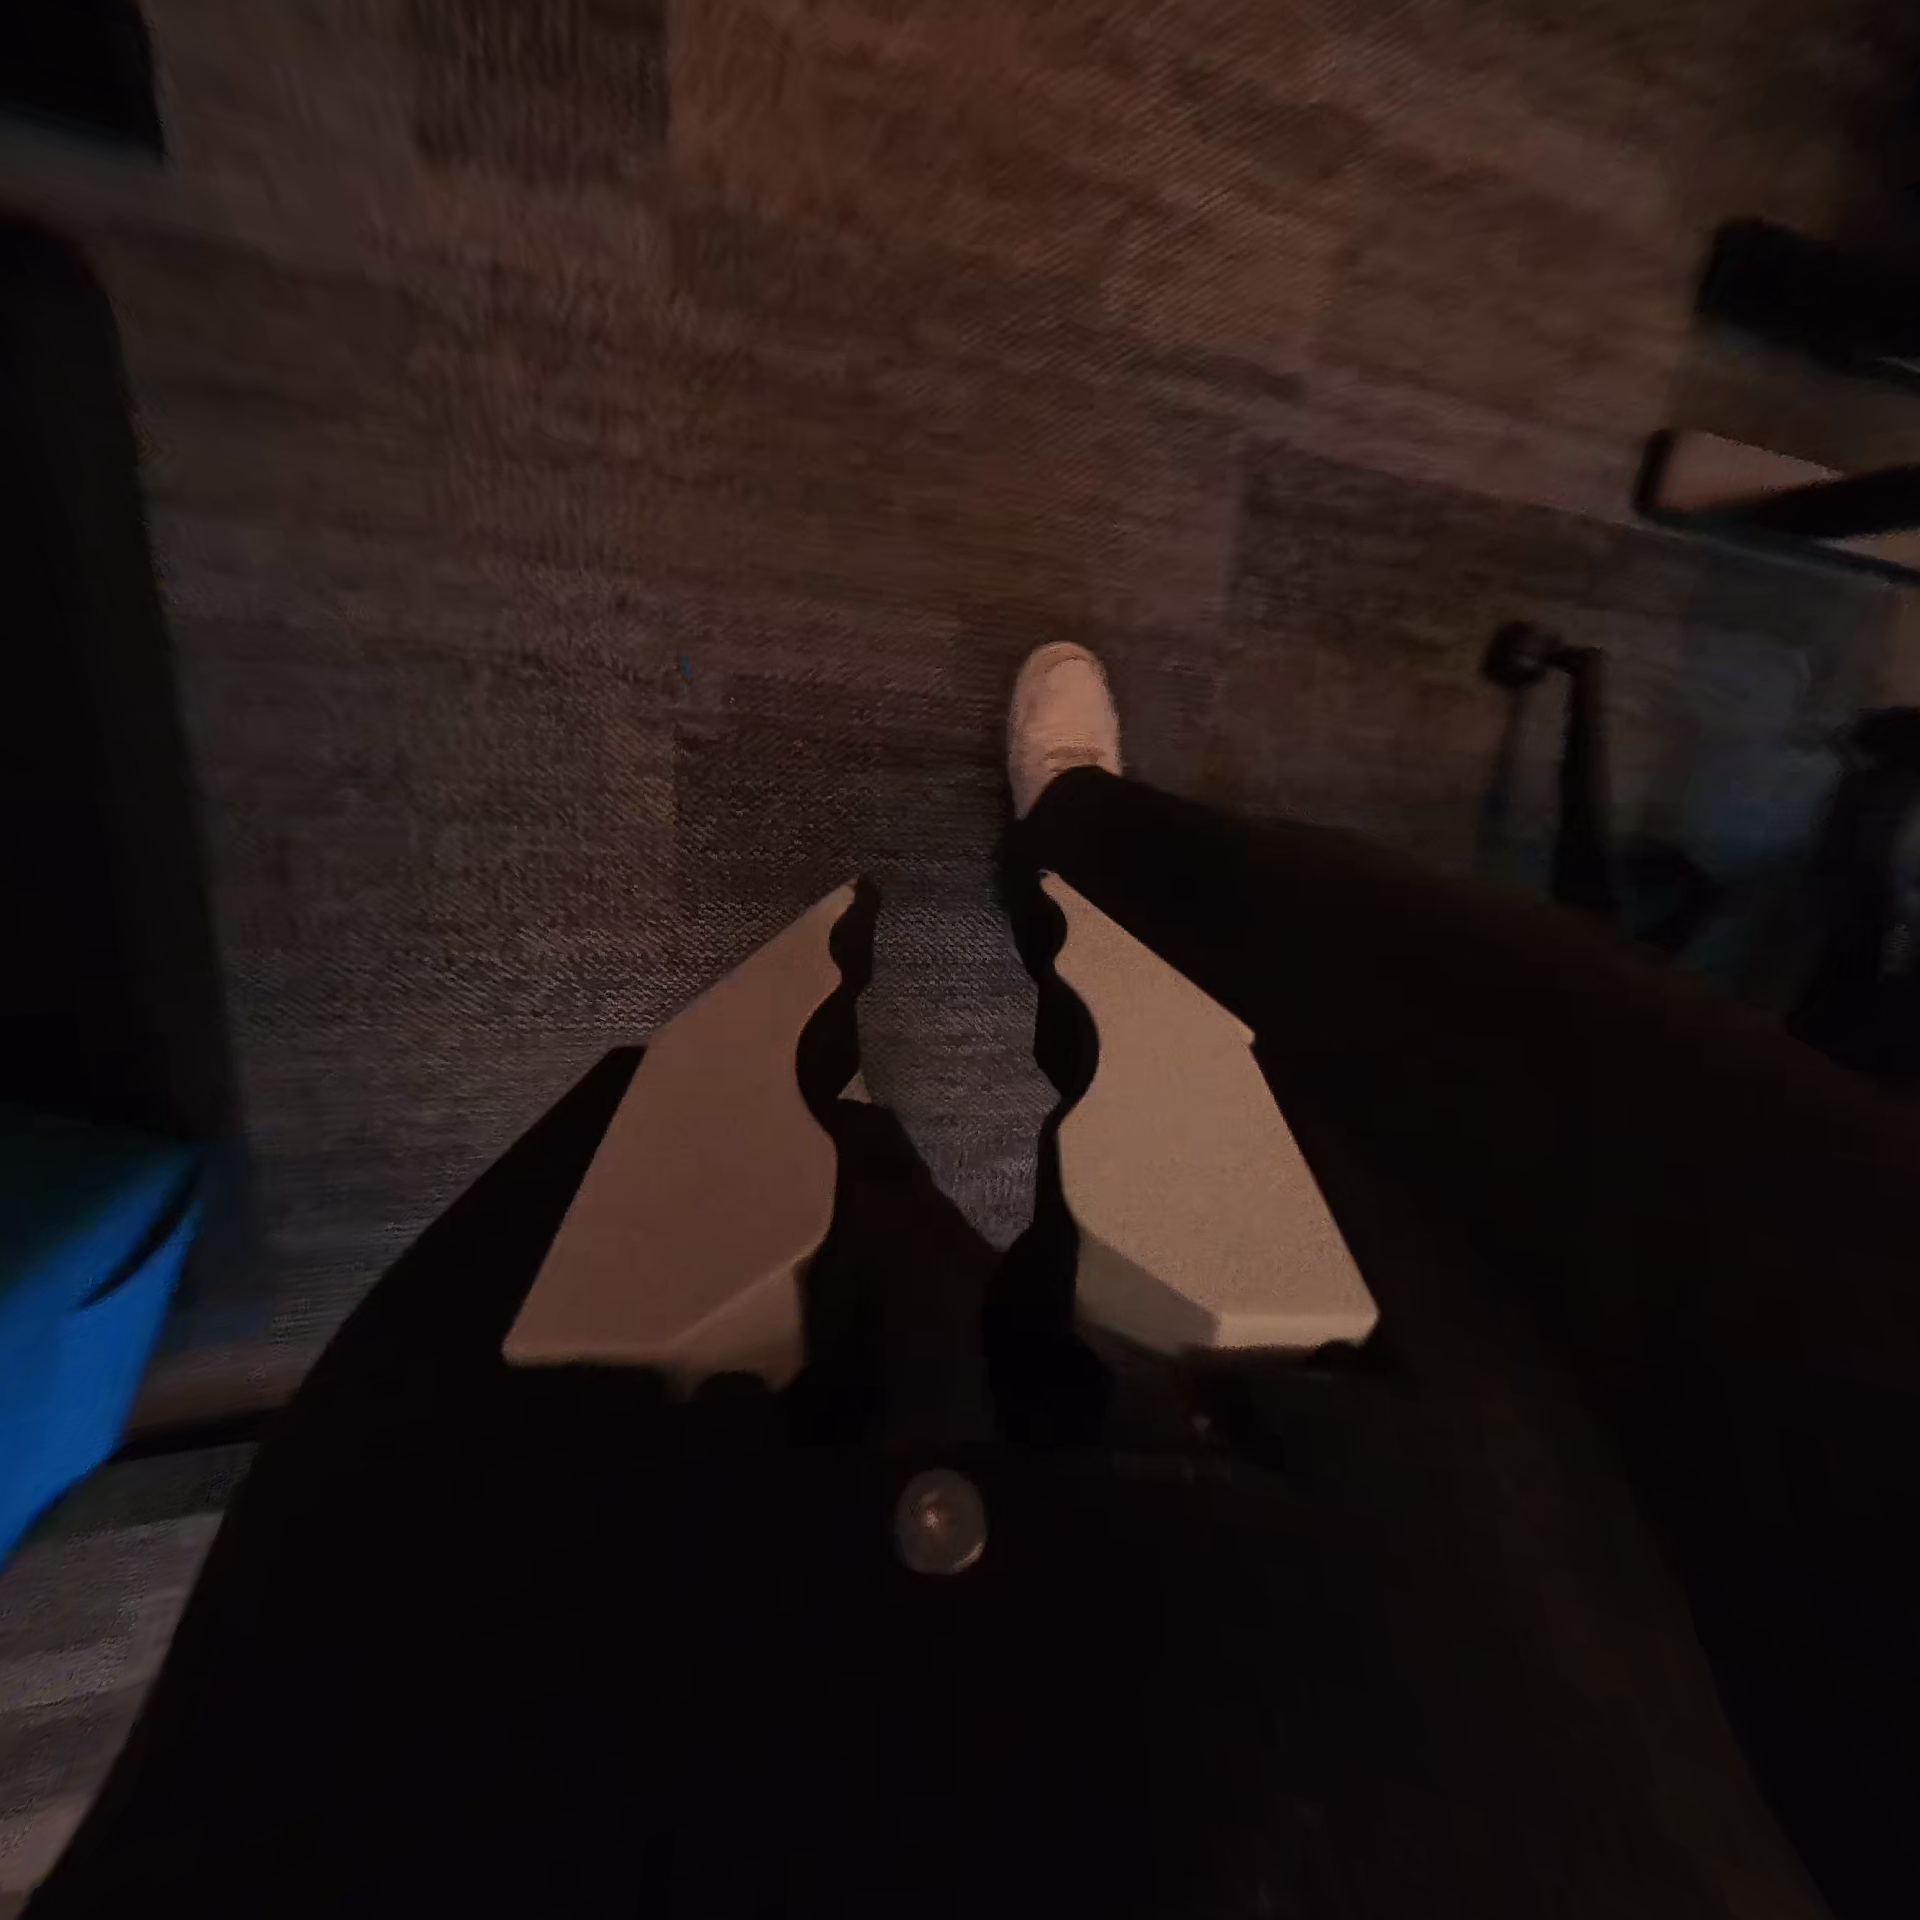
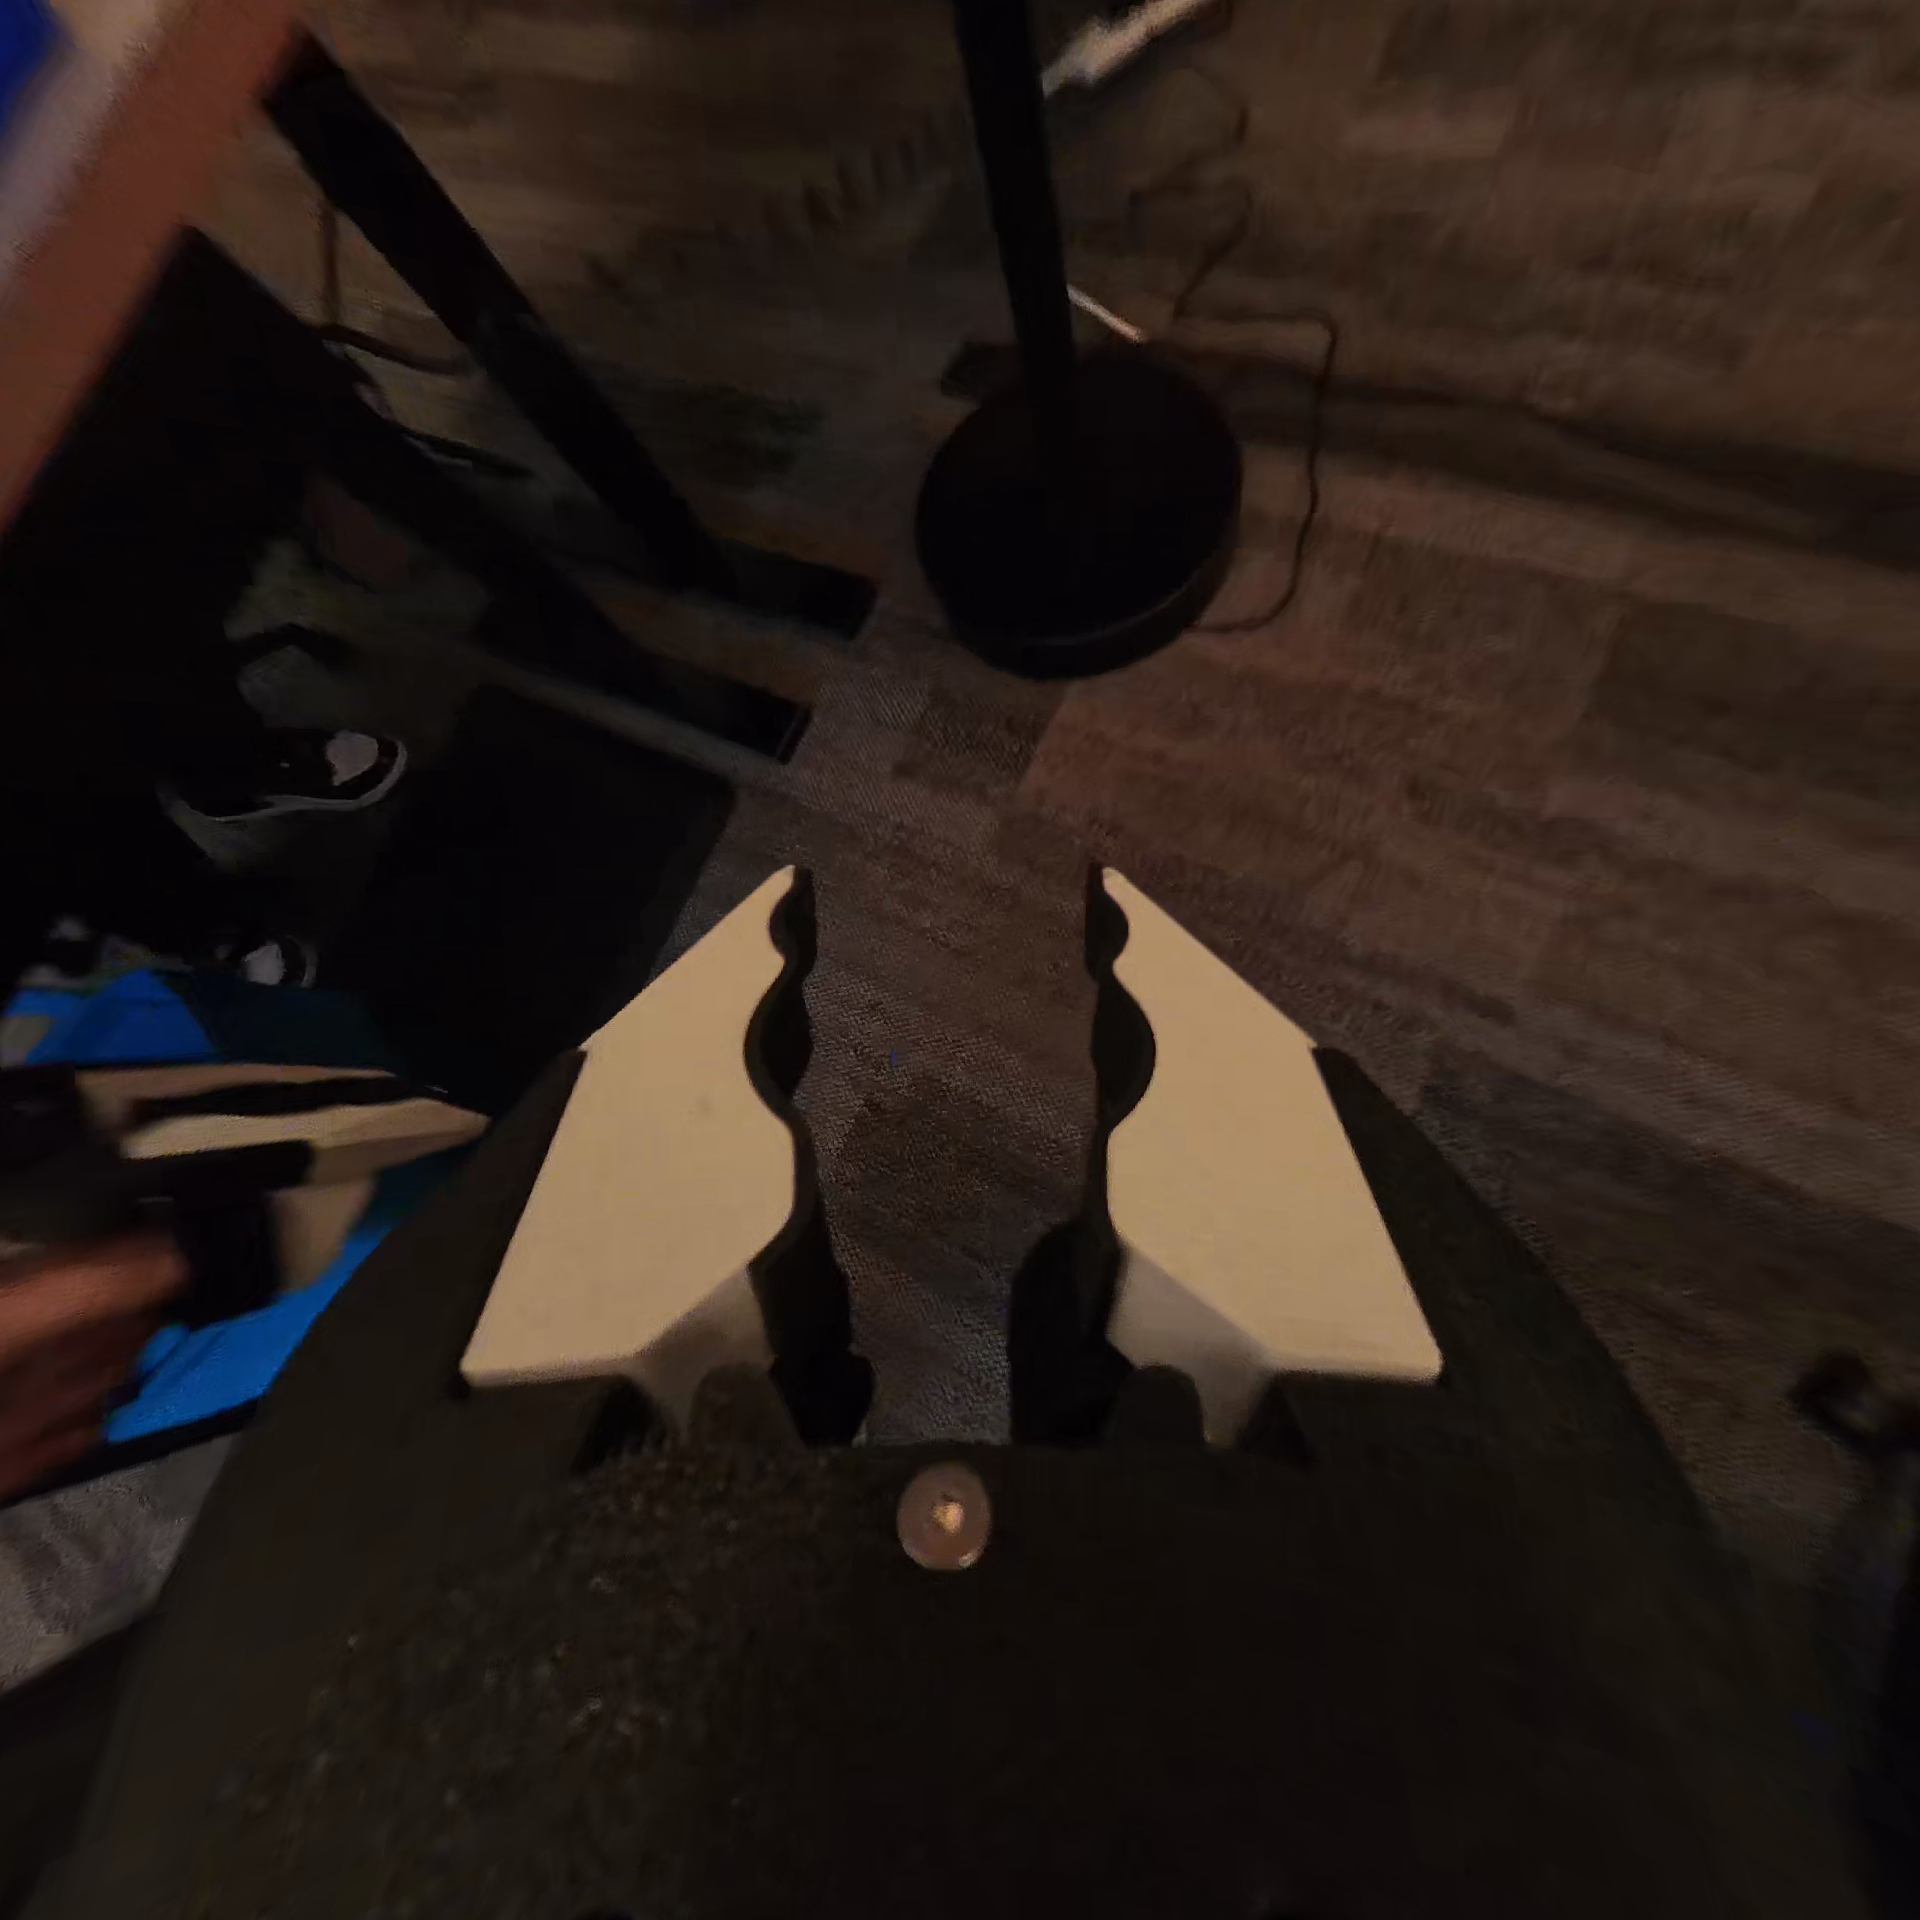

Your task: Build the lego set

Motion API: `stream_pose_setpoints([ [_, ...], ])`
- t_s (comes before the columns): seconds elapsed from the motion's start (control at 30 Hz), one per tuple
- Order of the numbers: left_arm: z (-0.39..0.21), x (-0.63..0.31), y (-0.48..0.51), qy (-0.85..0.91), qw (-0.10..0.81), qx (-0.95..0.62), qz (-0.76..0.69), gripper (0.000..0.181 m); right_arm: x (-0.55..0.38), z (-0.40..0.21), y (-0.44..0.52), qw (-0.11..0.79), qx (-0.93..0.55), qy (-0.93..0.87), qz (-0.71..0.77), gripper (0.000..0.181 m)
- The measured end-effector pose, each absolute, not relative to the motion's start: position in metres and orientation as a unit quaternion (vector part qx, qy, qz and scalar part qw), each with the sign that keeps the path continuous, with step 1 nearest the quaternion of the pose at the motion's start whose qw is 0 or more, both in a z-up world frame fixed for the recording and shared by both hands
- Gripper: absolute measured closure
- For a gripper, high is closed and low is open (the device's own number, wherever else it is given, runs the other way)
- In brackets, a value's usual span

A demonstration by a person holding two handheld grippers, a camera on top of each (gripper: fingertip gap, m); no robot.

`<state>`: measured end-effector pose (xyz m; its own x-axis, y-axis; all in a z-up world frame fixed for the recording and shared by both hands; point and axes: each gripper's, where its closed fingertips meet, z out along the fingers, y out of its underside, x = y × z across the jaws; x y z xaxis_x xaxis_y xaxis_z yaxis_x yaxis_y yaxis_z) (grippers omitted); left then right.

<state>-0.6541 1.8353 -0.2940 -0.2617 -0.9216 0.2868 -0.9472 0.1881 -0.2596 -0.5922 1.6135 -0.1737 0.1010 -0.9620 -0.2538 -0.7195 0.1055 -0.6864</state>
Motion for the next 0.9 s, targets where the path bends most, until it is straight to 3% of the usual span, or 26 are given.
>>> stream_pose_setpoints([
  [0.27, -0.68, -0.608, 1.867, -0.736, -0.018, 0.666, 0.121, 0.153, -0.576, -0.432, 1.639, 0.355, -0.651, 0.66, -0.119, 0.134],
  [0.4, -0.814, -0.604, 1.889, -0.747, -0.043, 0.658, 0.087, 0.154, -0.537, -0.494, 1.642, 0.369, -0.645, 0.663, -0.093, 0.133],
  [0.57, -0.885, -0.601, 1.881, -0.72, -0.027, 0.686, 0.101, 0.157, -0.507, -0.516, 1.651, 0.365, -0.665, 0.645, -0.087, 0.134],
  [0.83, -0.903, -0.594, 1.875, -0.726, -0.071, 0.676, 0.107, 0.164, -0.498, -0.518, 1.65, 0.363, -0.676, 0.635, -0.091, 0.134],
  [0.9, -0.903, -0.595, 1.869, -0.742, -0.063, 0.658, 0.108, 0.177, -0.498, -0.518, 1.648, 0.367, -0.67, 0.641, -0.08, 0.134],
])
